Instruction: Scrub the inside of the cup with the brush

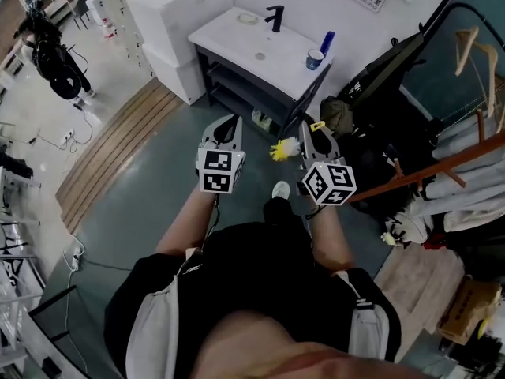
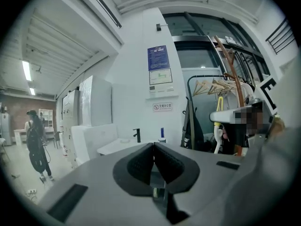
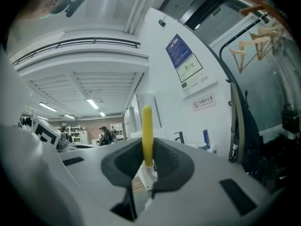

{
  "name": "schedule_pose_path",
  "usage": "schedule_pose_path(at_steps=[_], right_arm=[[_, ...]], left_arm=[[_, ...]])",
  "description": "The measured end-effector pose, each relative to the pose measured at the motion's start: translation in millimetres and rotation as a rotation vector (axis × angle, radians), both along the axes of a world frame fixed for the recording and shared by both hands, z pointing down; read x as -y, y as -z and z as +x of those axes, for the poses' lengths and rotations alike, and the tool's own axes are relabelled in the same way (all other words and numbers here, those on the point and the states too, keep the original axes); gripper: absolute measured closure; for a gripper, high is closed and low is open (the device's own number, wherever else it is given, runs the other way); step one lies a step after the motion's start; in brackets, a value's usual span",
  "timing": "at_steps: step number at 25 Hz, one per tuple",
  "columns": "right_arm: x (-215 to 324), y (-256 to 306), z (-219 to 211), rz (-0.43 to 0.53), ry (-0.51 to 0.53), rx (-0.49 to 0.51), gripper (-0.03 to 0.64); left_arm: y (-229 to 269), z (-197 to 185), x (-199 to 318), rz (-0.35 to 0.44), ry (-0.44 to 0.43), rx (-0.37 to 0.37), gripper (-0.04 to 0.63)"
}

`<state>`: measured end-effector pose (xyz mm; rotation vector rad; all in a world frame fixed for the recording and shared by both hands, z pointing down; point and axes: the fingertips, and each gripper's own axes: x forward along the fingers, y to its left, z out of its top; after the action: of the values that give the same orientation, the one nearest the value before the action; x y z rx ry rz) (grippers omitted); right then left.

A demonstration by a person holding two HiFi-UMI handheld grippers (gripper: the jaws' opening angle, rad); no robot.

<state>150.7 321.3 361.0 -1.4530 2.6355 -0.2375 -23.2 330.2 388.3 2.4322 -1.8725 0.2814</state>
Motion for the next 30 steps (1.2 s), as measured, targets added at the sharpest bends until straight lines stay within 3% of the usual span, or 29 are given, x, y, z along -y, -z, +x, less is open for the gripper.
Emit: schedule_pose_path(at_steps=[11,21,30], right_arm=[[99,-15,8,-0.018,-0.023,0.039,0.559],[248,-6,24,-0.018,-0.013,0.032,0.558],[367,-9,61,-0.064,-0.016,0.030,0.560]], left_arm=[[-6,4,95,0.016,-0.041,0.037,0.581],[11,14,245,0.024,-0.032,0.057,0.581],[19,65,381,0.018,-0.086,0.076,0.580]])
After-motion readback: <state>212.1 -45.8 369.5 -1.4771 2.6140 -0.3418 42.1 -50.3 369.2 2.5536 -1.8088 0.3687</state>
